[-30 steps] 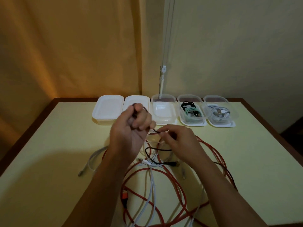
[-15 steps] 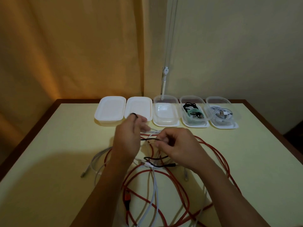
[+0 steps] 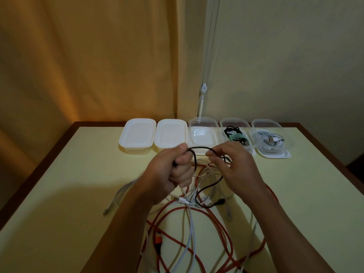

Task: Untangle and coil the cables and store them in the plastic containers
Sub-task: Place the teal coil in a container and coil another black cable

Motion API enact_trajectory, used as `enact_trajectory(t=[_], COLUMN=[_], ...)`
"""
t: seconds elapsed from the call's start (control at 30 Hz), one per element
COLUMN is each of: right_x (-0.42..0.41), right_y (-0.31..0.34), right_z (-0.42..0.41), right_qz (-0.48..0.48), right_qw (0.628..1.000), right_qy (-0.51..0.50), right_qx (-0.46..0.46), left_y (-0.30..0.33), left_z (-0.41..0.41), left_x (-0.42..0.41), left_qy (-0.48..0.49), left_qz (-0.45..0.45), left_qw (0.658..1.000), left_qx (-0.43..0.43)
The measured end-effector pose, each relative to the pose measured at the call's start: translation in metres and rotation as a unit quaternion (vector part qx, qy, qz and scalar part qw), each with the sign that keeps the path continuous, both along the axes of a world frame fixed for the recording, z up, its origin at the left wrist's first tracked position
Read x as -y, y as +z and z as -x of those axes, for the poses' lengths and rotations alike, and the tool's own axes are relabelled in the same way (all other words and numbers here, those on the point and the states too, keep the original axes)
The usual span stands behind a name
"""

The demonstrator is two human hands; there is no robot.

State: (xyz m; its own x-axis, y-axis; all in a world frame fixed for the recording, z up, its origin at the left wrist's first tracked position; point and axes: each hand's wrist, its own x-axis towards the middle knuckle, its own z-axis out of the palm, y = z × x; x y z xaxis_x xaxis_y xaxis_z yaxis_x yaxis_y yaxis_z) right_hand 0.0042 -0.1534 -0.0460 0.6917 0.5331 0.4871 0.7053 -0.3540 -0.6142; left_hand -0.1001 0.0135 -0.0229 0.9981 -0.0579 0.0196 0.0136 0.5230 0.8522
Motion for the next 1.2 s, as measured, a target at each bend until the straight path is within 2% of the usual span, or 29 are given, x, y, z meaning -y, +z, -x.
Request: enact_trajectory(t=[0.07,0.13,0.2,0.3,0.4,0.47,0.53,0.63,0.73,0.8,0.87,0.93,1.0,1.07,1.13,1.2], right_x=[-0.002,-0.004,-0.006,-0.012,-0.015,-0.017,-0.017,-0.015,-0.011,-0.009,-0.008,-0.005,-0.002,-0.003,-0.008,-0.014], right_y=[-0.005,-0.009,-0.011,-0.009,-0.004,-0.004,-0.003,0.003,0.007,0.006,0.005,0.004,0.003,0.001,0.000,-0.003], right_z=[0.001,0.003,0.006,0.013,0.019,0.020,0.021,0.018,0.012,0.009,0.007,0.004,0.000,0.001,0.006,0.009], right_qz=[0.051,0.098,0.142,0.179,0.177,0.172,0.148,0.076,0.004,-0.035,-0.054,-0.064,-0.067,-0.060,-0.042,-0.009], right_qw=[0.998,0.994,0.989,0.982,0.977,0.975,0.980,0.994,0.997,0.993,0.990,0.990,0.992,0.995,0.998,0.999], right_qy=[-0.001,-0.007,-0.009,0.038,0.094,0.119,0.121,0.077,0.011,-0.018,-0.037,-0.055,-0.056,-0.029,0.010,0.033], right_qx=[-0.030,-0.044,-0.047,-0.053,-0.073,-0.076,-0.050,0.008,0.070,0.107,0.122,0.114,0.096,0.080,0.053,0.034], left_y=[0.005,0.011,0.016,0.013,0.003,0.000,-0.004,-0.010,-0.014,-0.012,-0.008,-0.004,0.000,0.002,0.004,0.007], left_z=[0.000,0.001,0.001,-0.004,-0.006,-0.005,-0.005,-0.007,-0.009,-0.007,-0.002,0.002,0.004,0.003,0.001,0.000], left_x=[-0.002,-0.003,-0.002,-0.005,-0.014,-0.017,-0.015,-0.012,-0.007,-0.002,0.002,0.003,0.000,-0.004,-0.007,-0.008], left_qy=[0.039,0.108,0.187,0.287,0.377,0.451,0.495,0.438,0.281,0.193,0.116,0.039,-0.035,-0.091,-0.133,-0.138], left_qz=[0.091,0.144,0.158,0.129,0.033,-0.125,-0.274,-0.441,-0.531,-0.541,-0.519,-0.449,-0.311,-0.138,0.013,0.121], left_qw=[0.994,0.980,0.961,0.930,0.904,0.872,0.820,0.782,0.797,0.814,0.841,0.888,0.948,0.986,0.990,0.980], left_qx=[0.036,0.081,0.131,0.187,0.198,0.146,0.091,0.038,-0.064,-0.088,-0.098,-0.092,-0.051,-0.005,0.032,0.072])
